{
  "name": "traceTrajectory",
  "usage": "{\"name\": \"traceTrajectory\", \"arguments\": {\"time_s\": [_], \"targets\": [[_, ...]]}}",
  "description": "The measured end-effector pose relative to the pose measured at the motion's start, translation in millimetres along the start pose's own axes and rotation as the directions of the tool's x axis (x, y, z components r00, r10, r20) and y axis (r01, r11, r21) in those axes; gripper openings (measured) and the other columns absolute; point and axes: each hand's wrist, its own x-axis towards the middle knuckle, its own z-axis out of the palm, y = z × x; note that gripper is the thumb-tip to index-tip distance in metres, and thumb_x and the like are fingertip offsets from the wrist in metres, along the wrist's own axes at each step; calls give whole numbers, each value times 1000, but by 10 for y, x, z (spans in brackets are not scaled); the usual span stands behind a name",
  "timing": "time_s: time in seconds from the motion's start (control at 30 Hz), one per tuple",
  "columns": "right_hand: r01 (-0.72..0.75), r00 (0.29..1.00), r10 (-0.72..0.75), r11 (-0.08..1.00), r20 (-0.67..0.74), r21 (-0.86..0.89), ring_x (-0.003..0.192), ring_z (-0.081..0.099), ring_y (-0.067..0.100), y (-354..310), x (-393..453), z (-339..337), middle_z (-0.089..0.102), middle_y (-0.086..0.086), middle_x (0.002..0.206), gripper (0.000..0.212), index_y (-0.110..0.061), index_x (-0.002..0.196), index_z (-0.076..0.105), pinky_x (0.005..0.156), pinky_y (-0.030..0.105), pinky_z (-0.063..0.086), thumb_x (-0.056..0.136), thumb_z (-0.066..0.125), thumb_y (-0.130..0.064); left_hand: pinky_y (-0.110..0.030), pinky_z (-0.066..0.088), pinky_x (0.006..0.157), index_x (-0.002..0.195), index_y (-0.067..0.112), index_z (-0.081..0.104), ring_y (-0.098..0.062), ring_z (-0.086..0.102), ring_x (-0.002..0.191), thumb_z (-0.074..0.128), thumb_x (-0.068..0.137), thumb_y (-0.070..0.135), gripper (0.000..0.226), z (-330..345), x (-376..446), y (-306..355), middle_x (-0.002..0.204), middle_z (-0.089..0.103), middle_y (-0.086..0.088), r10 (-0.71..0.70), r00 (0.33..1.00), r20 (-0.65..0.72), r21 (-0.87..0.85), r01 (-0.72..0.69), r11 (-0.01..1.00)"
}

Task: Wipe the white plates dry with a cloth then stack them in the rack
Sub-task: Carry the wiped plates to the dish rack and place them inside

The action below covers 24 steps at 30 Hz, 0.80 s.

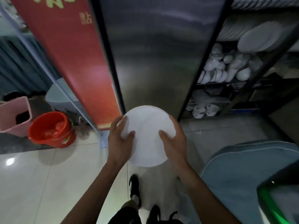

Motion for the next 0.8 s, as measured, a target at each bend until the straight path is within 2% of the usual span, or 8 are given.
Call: {"name": "traceTrajectory", "arguments": {"time_s": [0.13,0.23,0.33,0.47,0.53,0.63,0.7,0.8], "targets": [[-28,994,20,997,-105,-73,126,52,11,-14,475,-142,55,-11,140,65,-35,142,50,107,38,46,86,69,-7,-27,32,105,140,17,55,-13,44,125,73,85,9,58,455,515,115,146,48,-2,61,993,101,-42,-57,998],[-45,978,28,996,-208,-80,128,51,14,-89,839,-209,55,-8,141,65,-30,143,50,109,45,44,86,72,-6,-24,31,106,140,19,56,-13,45,128,73,85,10,58,748,946,232,147,48,1,108,980,169,-105,-91,990],[-48,956,13,993,-293,-112,127,51,14,-153,1213,-262,55,-9,141,66,-29,143,51,108,41,45,85,73,-8,-24,31,109,141,22,55,-11,44,131,71,87,14,57,1021,1353,353,149,46,4,153,960,234,-173,-114,978],[-77,917,19,989,-399,-129,124,52,10,-185,1575,-344,53,-16,136,65,-34,142,50,96,24,43,86,73,-11,-27,32,110,143,26,51,-1,39,128,68,89,19,58,1368,1768,541,152,42,8,211,923,323,-205,-149,967],[-99,889,42,990,-457,-101,123,52,11,-172,1695,-435,55,-12,138,65,-32,143,51,99,31,47,86,73,-11,-30,34,110,144,23,50,-1,38,127,70,89,14,59,1558,1906,645,152,40,4,249,897,364,-213,-180,960],[-140,847,77,987,-525,-80,124,53,16,-132,1901,-622,56,-7,140,66,-32,144,50,101,42,50,86,74,-14,-38,37,112,143,23,50,-13,41,131,69,90,13,58,1889,2076,815,151,39,3,274,855,441,-225,-190,956],[-160,819,102,986,-564,-55,121,54,16,-69,2047,-775,56,-9,139,66,-34,144,49,96,41,53,85,74,-16,-40,38,112,143,22,50,-15,42,132,69,89,11,58,2144,2168,938,151,41,1,288,829,479,-249,-186,951],[-171,782,121,985,-611,-23,115,55,15,23,2281,-1073,55,-15,129,66,-37,143,49,81,30,54,85,75,-19,-41,39,112,144,17,51,-20,44,133,69,89,9,58,2561,2280,1199,150,43,-3,323,789,523,-261,-213,942]]}}
